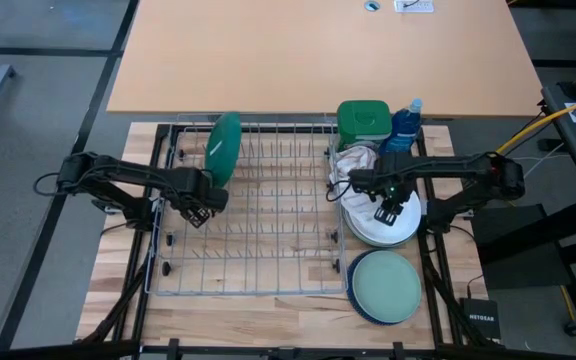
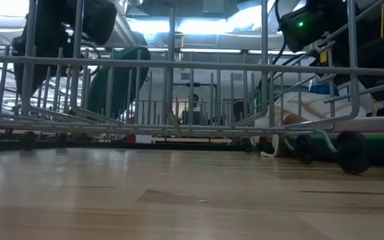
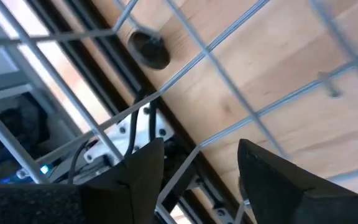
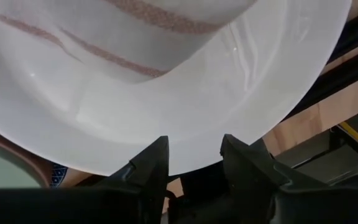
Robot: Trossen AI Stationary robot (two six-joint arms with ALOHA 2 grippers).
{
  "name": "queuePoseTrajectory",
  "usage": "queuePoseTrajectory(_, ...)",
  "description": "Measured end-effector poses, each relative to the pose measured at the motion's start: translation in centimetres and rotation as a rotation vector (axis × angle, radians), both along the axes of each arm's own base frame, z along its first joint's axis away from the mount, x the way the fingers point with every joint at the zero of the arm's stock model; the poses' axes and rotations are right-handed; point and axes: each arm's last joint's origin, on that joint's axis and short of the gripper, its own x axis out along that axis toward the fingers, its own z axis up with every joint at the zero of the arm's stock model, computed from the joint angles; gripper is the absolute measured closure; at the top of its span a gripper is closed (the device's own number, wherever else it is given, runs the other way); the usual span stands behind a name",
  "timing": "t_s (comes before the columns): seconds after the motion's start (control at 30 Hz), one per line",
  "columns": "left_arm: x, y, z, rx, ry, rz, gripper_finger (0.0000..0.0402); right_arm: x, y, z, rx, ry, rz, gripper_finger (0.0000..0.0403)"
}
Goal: Sort dishes
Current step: Put the white plate in the dish rack
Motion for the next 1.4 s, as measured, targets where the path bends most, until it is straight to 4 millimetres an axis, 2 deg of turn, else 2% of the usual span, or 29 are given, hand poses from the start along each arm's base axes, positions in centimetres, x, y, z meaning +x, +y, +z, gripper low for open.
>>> queuePoseTrajectory(0.13, 0.3, 0.0, 0.9, -0.009, -0.041, -0.03, 0.0206, 0.0, -0.1, 0.0, 0.002, -0.001, -0.003, 0.0249)
queuePoseTrajectory(0.33, 0.3, 0.0, 1.1, -0.029, -0.033, -0.071, 0.0206, 0.0, -0.1, 0.0, 0.002, -0.001, 0.0, 0.0249)
queuePoseTrajectory(0.47, -0.1, 0.0, 1.3, -0.047, 0.005, -0.105, 0.0206, 0.0, -0.1, 0.0, 0.006, -0.001, 0.009, 0.0249)
queuePoseTrajectory(0.7, -0.8, -0.2, 2.4, -0.101, -0.055, -0.15, 0.0206, 0.0, -0.1, 0.0, 0.012, -0.002, 0.026, 0.0249)
queuePoseTrajectory(1.07, -2.9, -0.2, 7.8, -0.075, -0.373, -0.131, 0.0206, 0.0, 0.0, 0.0, 0.055, -0.012, 0.06, 0.0249)
queuePoseTrajectory(1.2, -3.4, -0.2, 9.1, -0.058, -0.534, -0.11, 0.0206, 0.3, -0.1, 0.7, 0.044, -0.042, 0.056, 0.0249)
queuePoseTrajectory(1.4, -3.0, -0.1, 10.3, 0.005, -0.756, -0.144, 0.0206, 1.0, -0.8, 2.6, -0.172, -0.082, 0.031, 0.0249)
